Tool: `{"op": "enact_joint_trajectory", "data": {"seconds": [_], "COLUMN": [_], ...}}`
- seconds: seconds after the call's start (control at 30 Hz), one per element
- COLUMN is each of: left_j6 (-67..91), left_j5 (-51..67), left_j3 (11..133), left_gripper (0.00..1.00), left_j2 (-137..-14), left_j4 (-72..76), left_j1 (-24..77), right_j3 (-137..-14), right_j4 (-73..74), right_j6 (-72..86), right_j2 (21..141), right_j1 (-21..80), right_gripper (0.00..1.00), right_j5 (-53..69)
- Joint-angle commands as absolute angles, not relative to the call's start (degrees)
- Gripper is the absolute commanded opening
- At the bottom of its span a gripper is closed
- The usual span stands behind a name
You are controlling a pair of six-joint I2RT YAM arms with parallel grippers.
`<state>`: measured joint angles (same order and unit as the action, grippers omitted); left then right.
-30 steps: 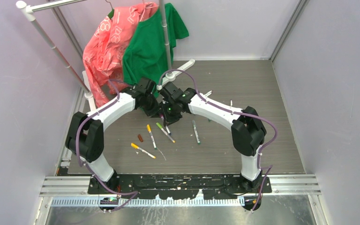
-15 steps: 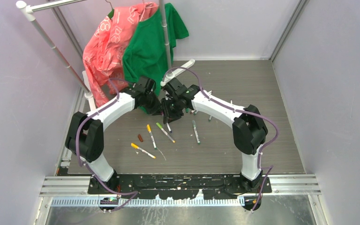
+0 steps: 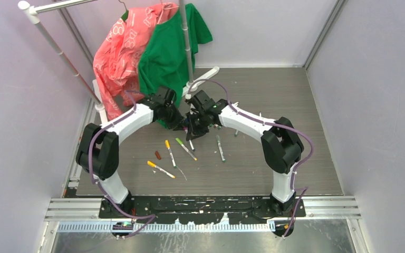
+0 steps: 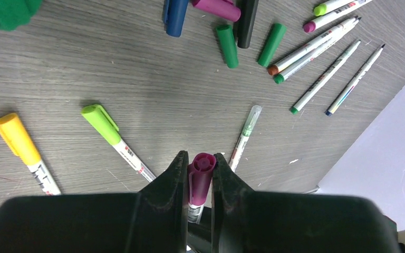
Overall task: Open the pen caps
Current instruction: Open the pen cap from the pen.
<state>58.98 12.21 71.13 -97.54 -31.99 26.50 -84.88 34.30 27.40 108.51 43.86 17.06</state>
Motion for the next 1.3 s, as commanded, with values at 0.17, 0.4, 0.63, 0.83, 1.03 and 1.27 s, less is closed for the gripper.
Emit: {"op": "enact_joint_trajectory", "data": {"seconds": [0.17, 0.4, 0.63, 0.83, 1.03, 1.27], "left_j6": [70.2, 75.4, 77.1, 70.8, 64.2, 63.6], "left_j5": [15.7, 14.1, 13.3, 13.4, 17.7, 23.8], "left_j3": [78.2, 84.4, 90.5, 92.2, 89.6, 83.0], "left_gripper": [0.00, 0.00, 0.00, 0.00, 0.00, 0.00], "left_j2": [-101.9, -107.4, -111.4, -112.4, -111.0, -107.3], "left_j4": [-23.7, -21.3, -20.7, -20.2, -14.3, -1.4], "left_j1": [26.2, 23.0, 21.0, 20.2, 18.1, 15.6], "right_j3": [-76.6, -70.9, -66.6, -66.1, -66.3, -61.4], "right_j4": [31.8, 36.9, 38.6, 38.4, 36.2, 25.1], "right_j6": [26.2, 24.7, 23.8, 24.3, 27.0, 35.6], "right_j2": [99.4, 93.6, 90.1, 87.9, 87.5, 84.7], "right_j1": [44.2, 44.2, 44.3, 44.2, 43.1, 37.5], "right_gripper": [0.01, 0.01, 0.01, 0.01, 0.01, 0.01], "right_j5": [11.8, 5.3, 2.5, 5.4, 11.2, 22.1]}}
